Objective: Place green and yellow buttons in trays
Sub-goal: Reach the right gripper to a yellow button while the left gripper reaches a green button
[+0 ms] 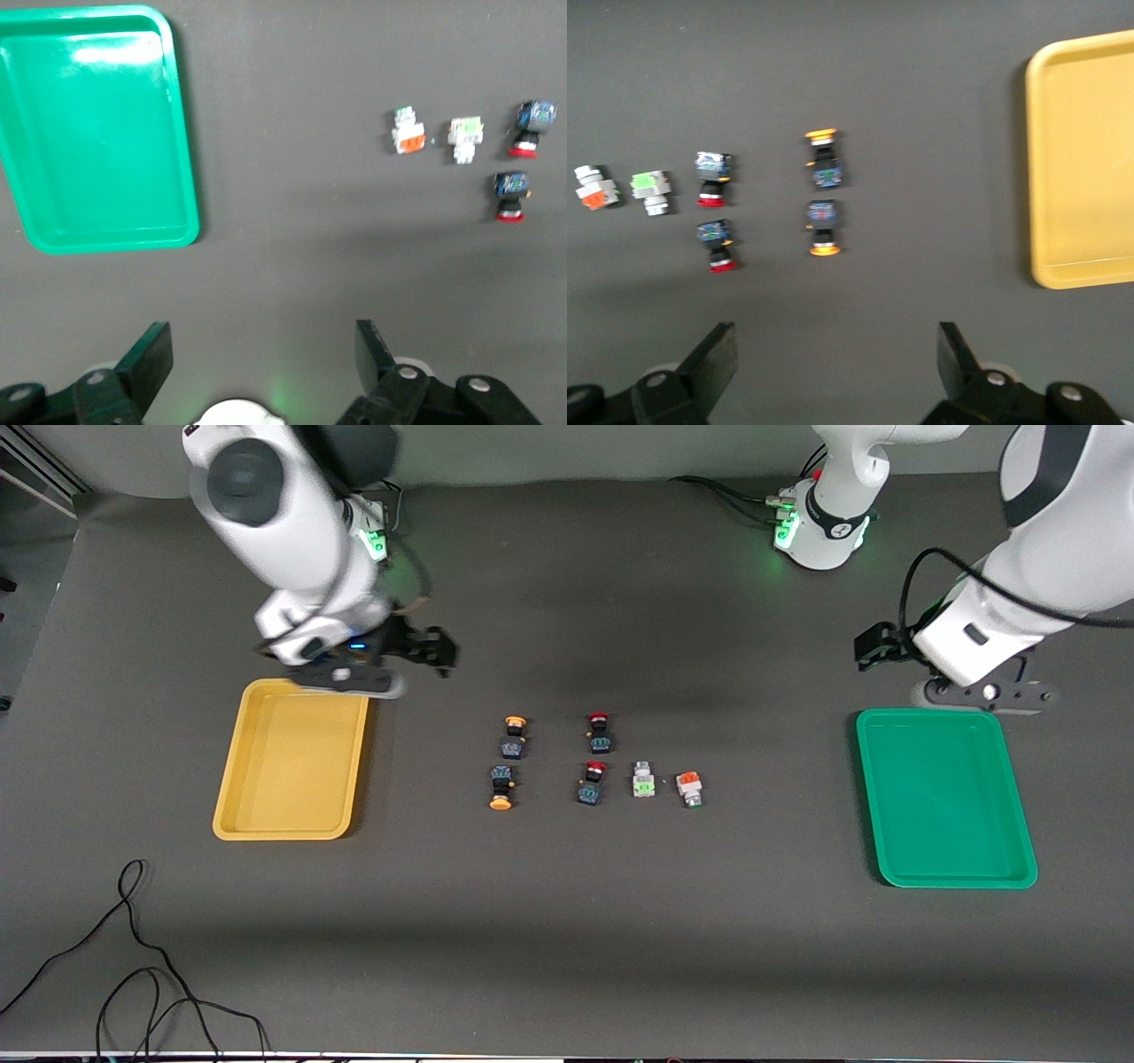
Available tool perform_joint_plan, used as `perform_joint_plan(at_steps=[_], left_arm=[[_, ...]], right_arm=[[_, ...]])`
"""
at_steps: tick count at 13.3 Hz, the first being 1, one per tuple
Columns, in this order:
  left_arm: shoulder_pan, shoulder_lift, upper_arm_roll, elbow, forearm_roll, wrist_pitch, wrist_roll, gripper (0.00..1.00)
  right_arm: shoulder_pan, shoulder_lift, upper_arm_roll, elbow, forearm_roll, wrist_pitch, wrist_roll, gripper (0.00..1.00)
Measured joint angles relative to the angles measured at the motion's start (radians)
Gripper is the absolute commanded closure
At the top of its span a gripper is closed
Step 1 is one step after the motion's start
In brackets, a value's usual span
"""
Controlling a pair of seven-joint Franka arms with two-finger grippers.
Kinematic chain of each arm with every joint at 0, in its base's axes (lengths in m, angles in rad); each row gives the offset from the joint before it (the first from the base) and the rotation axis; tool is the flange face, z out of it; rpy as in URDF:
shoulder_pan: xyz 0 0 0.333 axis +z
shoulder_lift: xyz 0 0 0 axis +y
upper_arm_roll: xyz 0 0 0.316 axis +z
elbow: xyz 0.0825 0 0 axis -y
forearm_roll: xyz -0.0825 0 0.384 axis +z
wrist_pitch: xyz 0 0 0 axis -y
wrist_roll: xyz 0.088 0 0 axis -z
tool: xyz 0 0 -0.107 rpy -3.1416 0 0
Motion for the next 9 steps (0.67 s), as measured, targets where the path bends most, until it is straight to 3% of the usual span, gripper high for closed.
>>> perform_joint_plan(at_steps=[3,6,7,8,9], left_arm=[[-0.049,0.091,-0.007,0.003,-0.007,0.078,-0.109,0.09],[-0.108,0.197,-0.011,0.003,-0.007,0.181,-0.194,0.09],[-0.124,0.236,-0.012,0.004,-0.007,0.22,-0.214,0.1],[-0.138,0.274,-0.012,0.004,-0.007,0.26,-0.233,0.21],[-0.151,0.311,-0.012,0.004,-0.007,0.301,-0.251,0.21]], right_arm=[[0.086,0.08,0.0,0.02,0.0,0.039,0.064,0.0],[0.087,0.117,-0.009,0.016,0.0,0.059,0.065,0.0],[0.087,0.138,-0.013,-0.009,0.0,0.108,0.065,0.0],[0.085,0.162,-0.015,-0.051,-0.001,0.185,0.065,0.0],[0.085,0.191,-0.016,-0.098,-0.003,0.267,0.065,0.0]])
